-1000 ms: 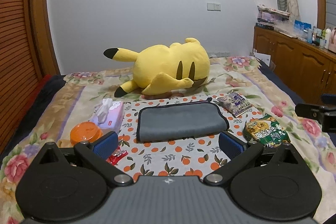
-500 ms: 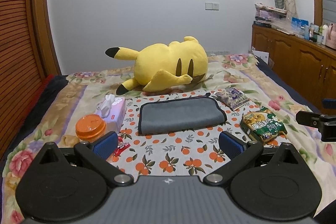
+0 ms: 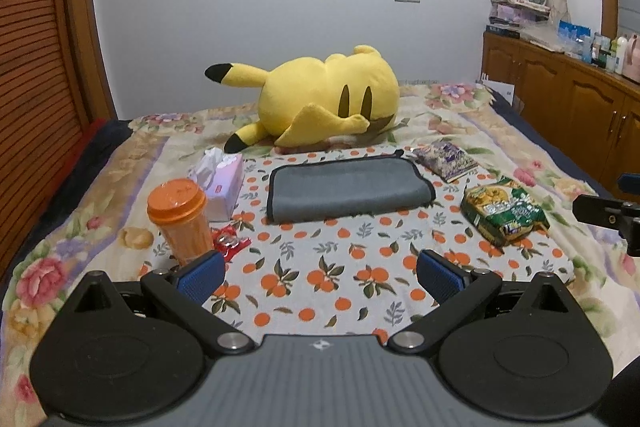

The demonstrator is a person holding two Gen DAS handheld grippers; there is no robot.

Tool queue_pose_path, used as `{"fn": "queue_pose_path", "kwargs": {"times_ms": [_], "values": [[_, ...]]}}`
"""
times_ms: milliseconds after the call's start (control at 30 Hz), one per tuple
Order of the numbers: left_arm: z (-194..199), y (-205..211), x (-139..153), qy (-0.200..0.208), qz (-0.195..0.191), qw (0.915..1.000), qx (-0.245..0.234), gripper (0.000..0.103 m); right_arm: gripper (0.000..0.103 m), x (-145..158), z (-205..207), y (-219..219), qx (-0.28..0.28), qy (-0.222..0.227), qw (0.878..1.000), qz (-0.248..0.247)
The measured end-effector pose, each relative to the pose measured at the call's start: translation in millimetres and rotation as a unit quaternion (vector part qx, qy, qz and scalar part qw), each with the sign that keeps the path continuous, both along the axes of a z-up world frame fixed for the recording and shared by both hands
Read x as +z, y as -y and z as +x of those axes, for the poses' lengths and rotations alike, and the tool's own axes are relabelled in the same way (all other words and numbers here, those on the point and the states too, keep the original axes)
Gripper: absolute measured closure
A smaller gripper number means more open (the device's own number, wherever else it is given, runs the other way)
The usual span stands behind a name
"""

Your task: Fold towel

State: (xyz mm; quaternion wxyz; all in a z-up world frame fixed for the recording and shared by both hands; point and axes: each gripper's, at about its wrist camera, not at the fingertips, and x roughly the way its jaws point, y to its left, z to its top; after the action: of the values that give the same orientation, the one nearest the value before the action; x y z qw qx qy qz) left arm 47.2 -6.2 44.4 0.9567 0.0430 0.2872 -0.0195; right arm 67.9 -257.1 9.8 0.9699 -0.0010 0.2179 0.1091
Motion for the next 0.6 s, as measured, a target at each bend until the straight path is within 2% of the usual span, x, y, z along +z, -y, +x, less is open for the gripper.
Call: {"fn": "queue_pose_path", "kwargs": {"times_ms": [600], "values": [[-8, -9, -34, -0.028, -0.001, 0.9996, 0.002, 0.000, 0.000, -26, -10, -17, 0.013, -0.019, 1.000, -0.014]]}}
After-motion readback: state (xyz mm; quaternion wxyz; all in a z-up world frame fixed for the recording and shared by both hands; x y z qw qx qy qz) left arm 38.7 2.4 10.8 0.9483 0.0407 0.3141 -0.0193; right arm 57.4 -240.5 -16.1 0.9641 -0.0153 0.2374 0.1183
